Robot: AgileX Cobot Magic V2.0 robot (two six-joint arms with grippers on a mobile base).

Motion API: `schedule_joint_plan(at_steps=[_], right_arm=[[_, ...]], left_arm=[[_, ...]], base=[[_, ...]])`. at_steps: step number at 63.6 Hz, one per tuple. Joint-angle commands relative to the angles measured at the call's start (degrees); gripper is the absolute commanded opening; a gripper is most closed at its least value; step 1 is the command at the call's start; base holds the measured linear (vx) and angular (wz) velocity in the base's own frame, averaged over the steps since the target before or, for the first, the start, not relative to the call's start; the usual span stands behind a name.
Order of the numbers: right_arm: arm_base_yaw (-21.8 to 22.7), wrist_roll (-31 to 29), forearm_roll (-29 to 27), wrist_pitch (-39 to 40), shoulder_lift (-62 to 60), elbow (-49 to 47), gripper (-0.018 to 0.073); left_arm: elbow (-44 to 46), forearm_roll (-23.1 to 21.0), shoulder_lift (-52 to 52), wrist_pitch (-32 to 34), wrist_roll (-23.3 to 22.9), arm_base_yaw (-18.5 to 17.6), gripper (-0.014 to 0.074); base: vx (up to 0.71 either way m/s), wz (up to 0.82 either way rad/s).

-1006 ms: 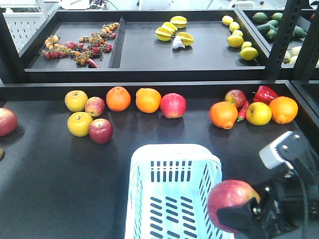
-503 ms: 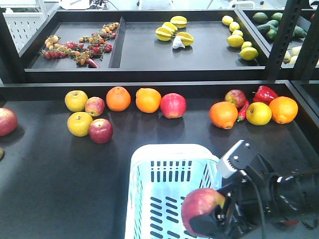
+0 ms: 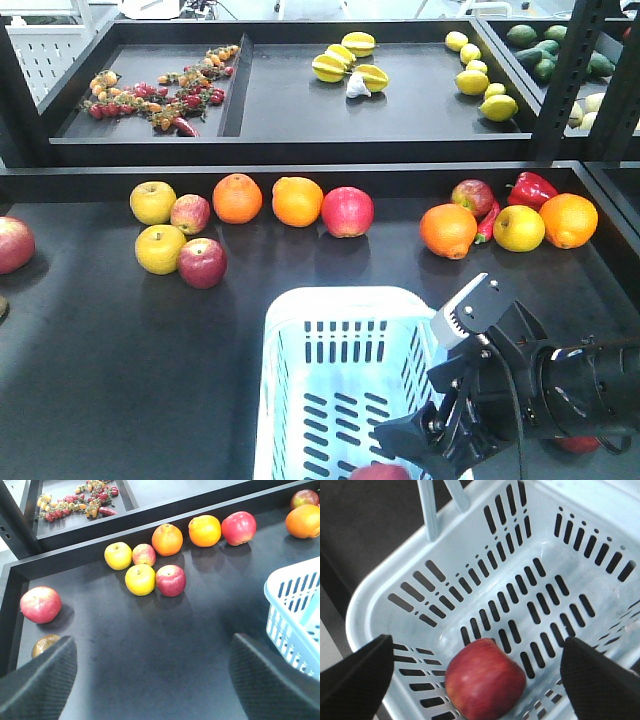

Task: Pick three apples into basket with both arms
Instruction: 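Lift the red apple and move it over the basket with the right gripper, then open the right gripper to drop the apple into the basket, then move the right gripper back and grasp a second red apple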

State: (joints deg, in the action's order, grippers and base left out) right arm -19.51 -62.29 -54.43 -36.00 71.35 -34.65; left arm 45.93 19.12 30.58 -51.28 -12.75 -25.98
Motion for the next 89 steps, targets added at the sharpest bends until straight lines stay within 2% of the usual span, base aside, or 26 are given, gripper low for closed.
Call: schedule_joint_plan(at_steps=[1,6,14,19,25,29,36,40,44,53,73,89], right_arm=[[0.06,0.10,-1.66,0.36,-1.30,-1.64,0.0644],[0.06,1.32,-0.54,0.36,-2.39,-1.64,0.0640],[0.10,9.74,6.98,0.36,-5.79,-1.64,0.0634],[0.10,16.81,16.97,0.31,-8.50,-1.76,0.0634],[0.10,29.72,33.03,-1.24,-10.83,-3.32,0.0631],[0.10,40.11,41.30,-3.50,-11.44,-4.73,0.0630],[0.10,52.71,57.60,-6.59,-11.36,-6.67,0.0627],[0.10,58.53,62.92,-6.93,-11.03,-6.80,0.0626],[0.10,61.63,66.87,-7.04,-10.48,-6.80,0.0624],[1.15,63.50,68.56,-6.49,-7.16,-6.80,0.0620],[16.25,63.24,65.32,-0.05,4.34,-6.80,0.0610],[20.92,63.63,63.96,6.68,14.42,-6.99,0.0601]], left_arm=[[1.27,0.91,0.41,3.66,-0.61,-0.02,0.0585],[1.27,0.91,0.41,3.66,-0.61,-0.02,0.0585],[1.27,0.91,0.41,3.66,-0.61,-0.02,0.0585],[1.27,0.91,0.41,3.66,-0.61,-0.02,0.0585],[1.27,0.91,0.41,3.66,-0.61,-0.02,0.0585],[1.27,0.91,0.41,3.66,-0.61,-0.02,0.0585],[1.27,0.91,0.41,3.66,-0.61,-0.02,0.0585],[1.27,0.91,0.41,3.66,-0.61,-0.02,0.0585],[1.27,0.91,0.41,3.66,-0.61,-0.02,0.0585],[1.27,0.91,0.41,3.66,-0.61,-0.02,0.0585],[1.27,0.91,0.41,3.66,-0.61,-0.02,0.0585],[1.27,0.91,0.41,3.66,-0.61,-0.02,0.0585]], base=[[0.00,0.00],[0.00,0.00],[0.00,0.00],[0.00,0.00],[0.00,0.00],[0.00,0.00],[0.00,0.00],[0.00,0.00],[0.00,0.00],[0.00,0.00],[0.00,0.00],[0.00,0.00]])
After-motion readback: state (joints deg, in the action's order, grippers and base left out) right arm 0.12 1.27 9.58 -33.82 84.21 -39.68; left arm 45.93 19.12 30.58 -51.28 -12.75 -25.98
